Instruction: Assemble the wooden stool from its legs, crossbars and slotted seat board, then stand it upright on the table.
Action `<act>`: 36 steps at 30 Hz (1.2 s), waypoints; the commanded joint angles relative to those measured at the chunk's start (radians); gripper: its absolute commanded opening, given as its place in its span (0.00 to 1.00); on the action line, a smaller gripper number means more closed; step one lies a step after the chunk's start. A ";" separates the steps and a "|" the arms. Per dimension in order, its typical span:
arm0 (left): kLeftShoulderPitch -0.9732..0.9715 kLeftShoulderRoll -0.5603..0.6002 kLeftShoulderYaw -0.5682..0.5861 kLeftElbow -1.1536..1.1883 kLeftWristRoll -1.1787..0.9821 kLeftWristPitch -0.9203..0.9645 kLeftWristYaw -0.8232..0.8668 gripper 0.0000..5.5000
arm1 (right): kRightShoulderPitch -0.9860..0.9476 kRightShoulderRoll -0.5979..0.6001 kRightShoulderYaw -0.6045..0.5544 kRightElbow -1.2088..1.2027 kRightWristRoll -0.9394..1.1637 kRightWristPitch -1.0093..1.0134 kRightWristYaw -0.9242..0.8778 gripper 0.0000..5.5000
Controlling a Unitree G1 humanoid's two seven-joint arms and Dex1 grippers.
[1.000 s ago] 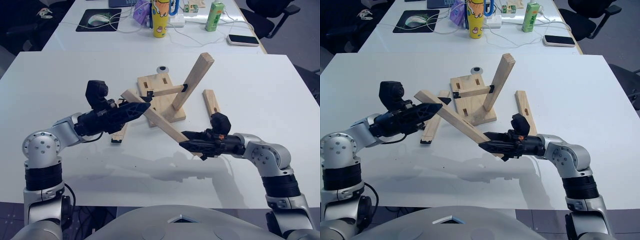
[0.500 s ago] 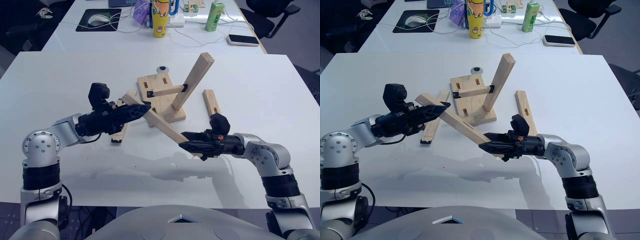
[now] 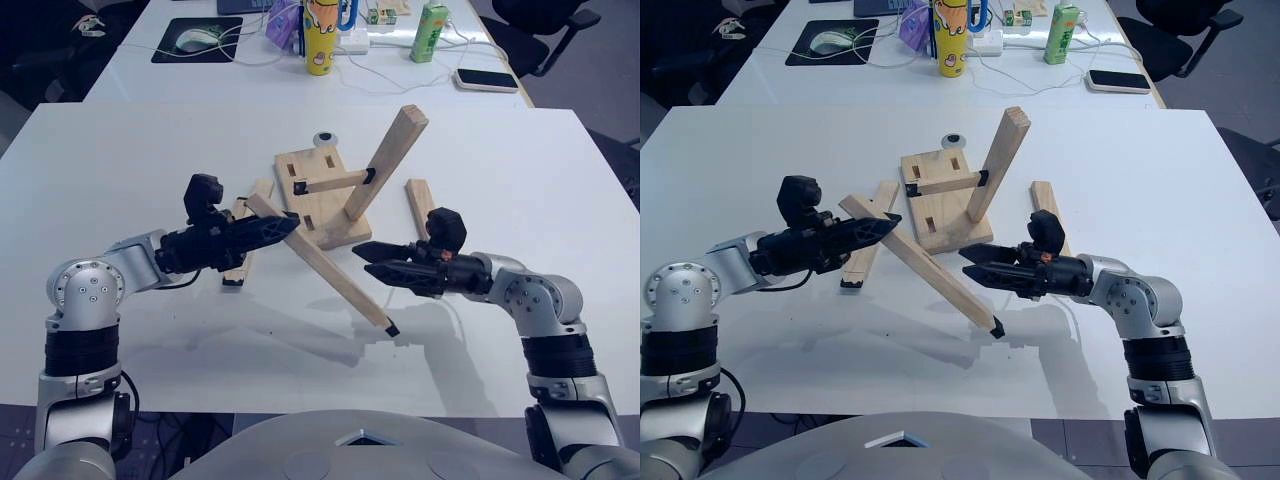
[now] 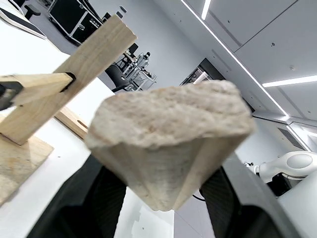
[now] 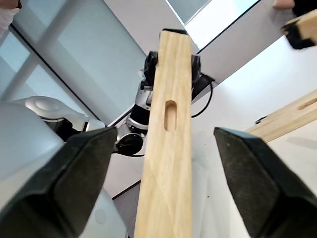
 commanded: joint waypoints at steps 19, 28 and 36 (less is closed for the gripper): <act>-0.225 0.294 0.196 0.260 0.442 -0.407 -0.120 0.38 | 0.178 0.322 0.216 0.049 -0.768 -0.786 -0.678 0.66; -0.234 0.174 0.076 0.221 0.549 -0.544 -0.165 0.38 | 0.072 0.429 0.211 0.192 -0.850 -0.828 -0.840 0.56; -0.321 0.136 -0.112 0.311 0.716 -0.664 -0.295 0.38 | 0.018 0.502 0.168 0.300 -0.830 -0.782 -0.922 0.29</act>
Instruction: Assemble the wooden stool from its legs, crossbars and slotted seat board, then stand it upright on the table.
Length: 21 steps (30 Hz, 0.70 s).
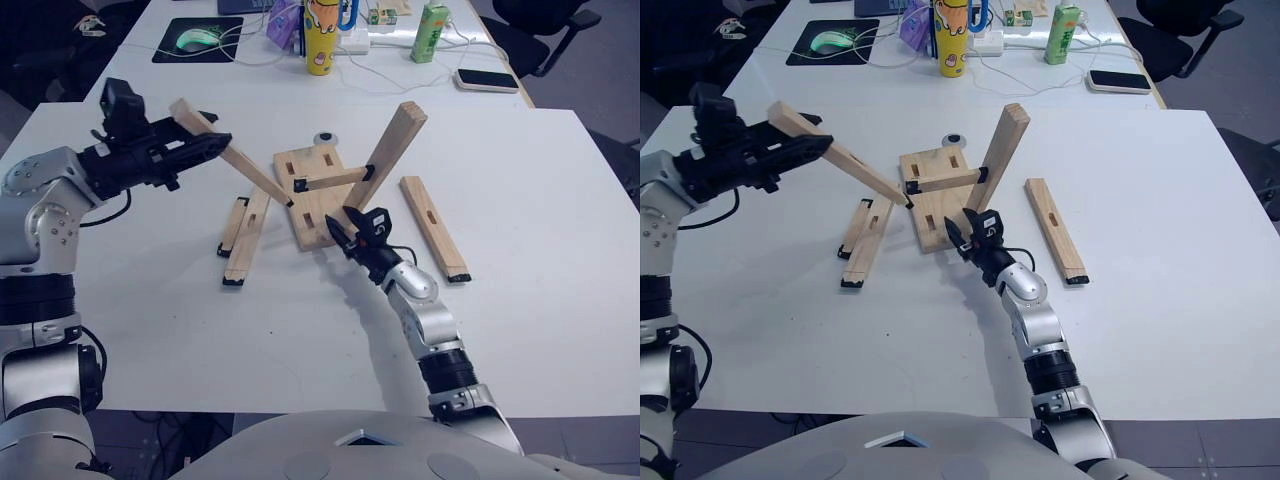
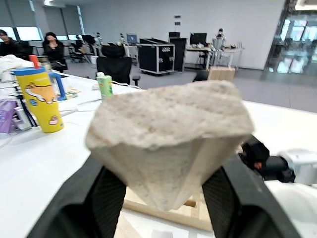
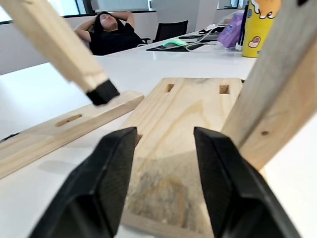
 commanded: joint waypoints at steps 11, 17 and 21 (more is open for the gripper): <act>-0.052 -0.032 -0.072 0.001 0.070 -0.043 -0.090 0.38 | 0.014 -0.001 0.073 0.069 -0.099 0.105 -0.050 0.00; 0.013 -0.047 -0.099 -0.019 0.093 -0.046 -0.085 0.38 | 0.016 -0.002 0.089 0.064 -0.091 0.134 -0.027 0.00; 0.023 -0.036 -0.111 -0.033 0.110 -0.063 -0.087 0.38 | 0.020 -0.010 0.082 0.068 -0.089 0.160 -0.030 0.00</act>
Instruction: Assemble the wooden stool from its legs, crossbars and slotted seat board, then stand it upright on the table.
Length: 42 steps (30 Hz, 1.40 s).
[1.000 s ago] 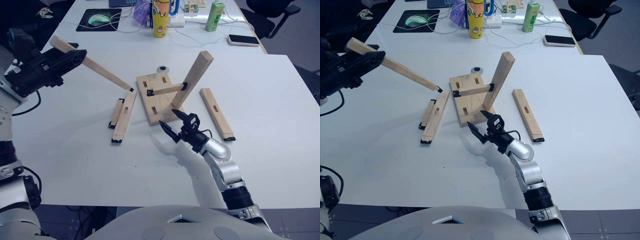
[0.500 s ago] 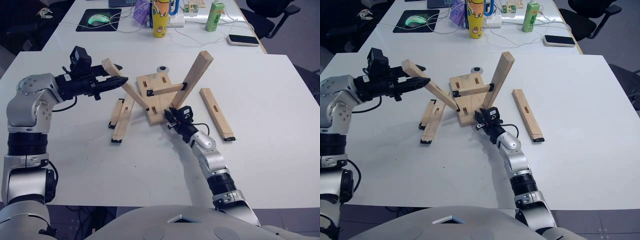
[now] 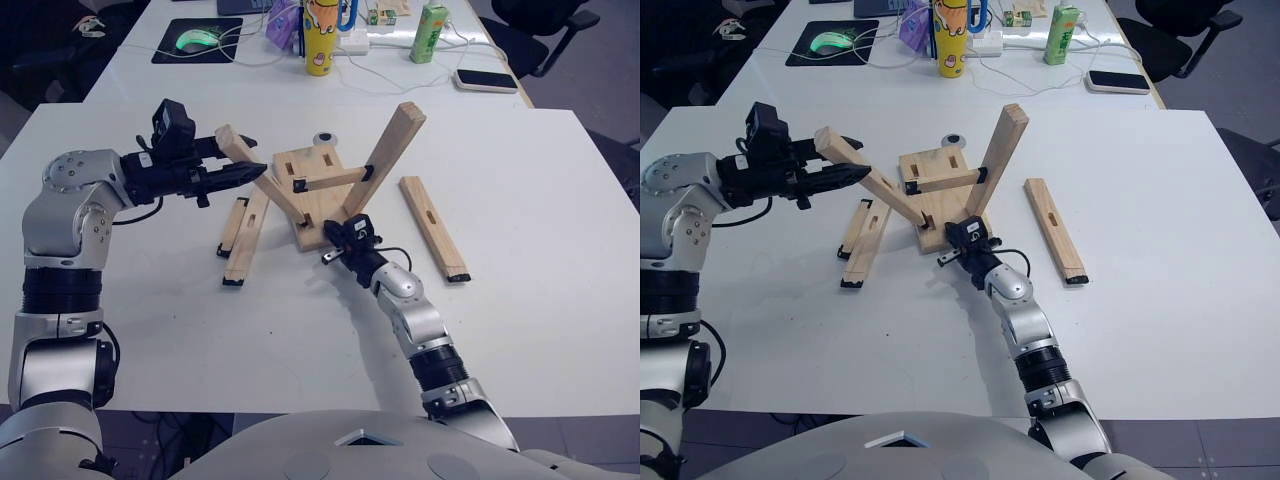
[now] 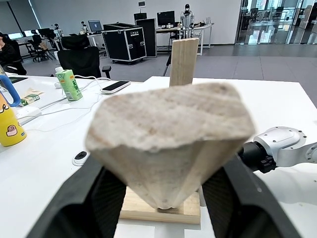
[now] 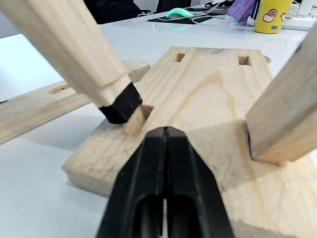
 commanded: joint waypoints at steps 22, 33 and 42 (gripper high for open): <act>0.048 0.014 -0.107 -0.054 0.126 -0.013 0.042 0.38 | 0.014 -0.028 0.021 0.090 -0.019 0.089 0.006 0.00; -0.089 -0.001 -0.153 0.025 0.127 0.022 0.005 0.38 | 0.004 -0.027 0.016 0.121 -0.022 0.102 -0.005 0.00; -0.095 -0.010 -0.204 0.032 0.149 0.050 -0.017 0.38 | -0.010 -0.029 0.002 0.151 -0.027 0.165 -0.038 0.00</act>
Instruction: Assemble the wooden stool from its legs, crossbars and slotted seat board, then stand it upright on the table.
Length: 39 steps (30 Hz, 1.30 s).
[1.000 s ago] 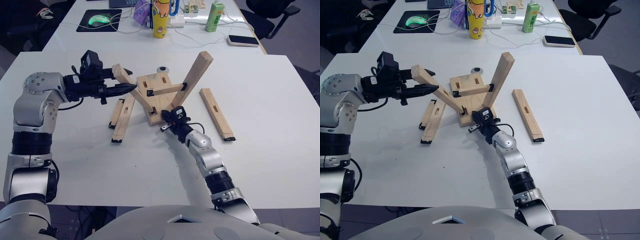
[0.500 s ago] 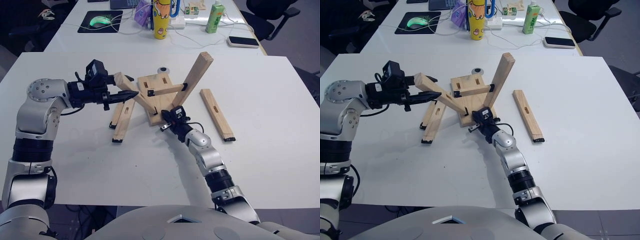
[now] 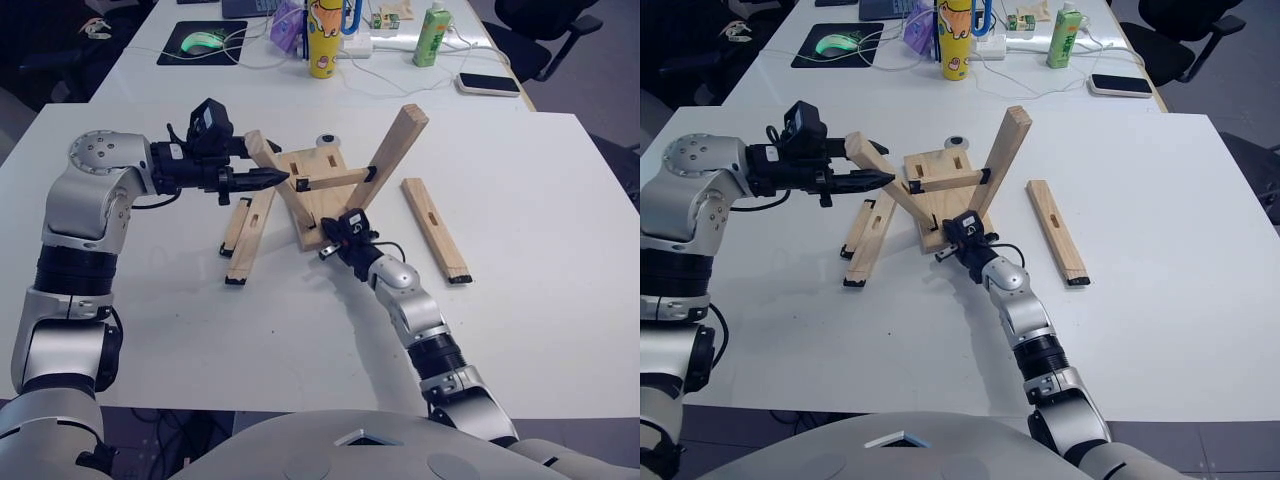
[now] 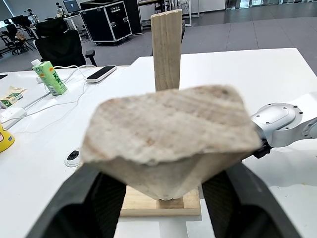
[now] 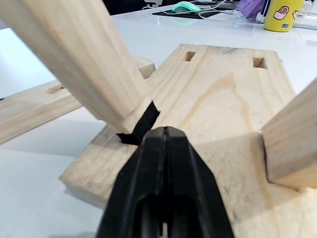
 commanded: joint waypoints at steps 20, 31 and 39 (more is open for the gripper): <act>0.002 -0.089 -0.167 0.172 0.149 0.054 0.046 0.38 | 0.081 -0.030 0.035 0.093 -0.020 0.165 0.052 0.00; -0.039 -0.096 -0.156 0.211 0.130 0.066 0.005 0.38 | 0.128 -0.023 -0.035 -0.441 0.241 0.059 0.174 0.00; -0.056 -0.091 -0.155 0.212 0.126 0.073 -0.016 0.38 | -0.152 0.021 -0.038 -0.642 0.008 0.033 -0.122 0.00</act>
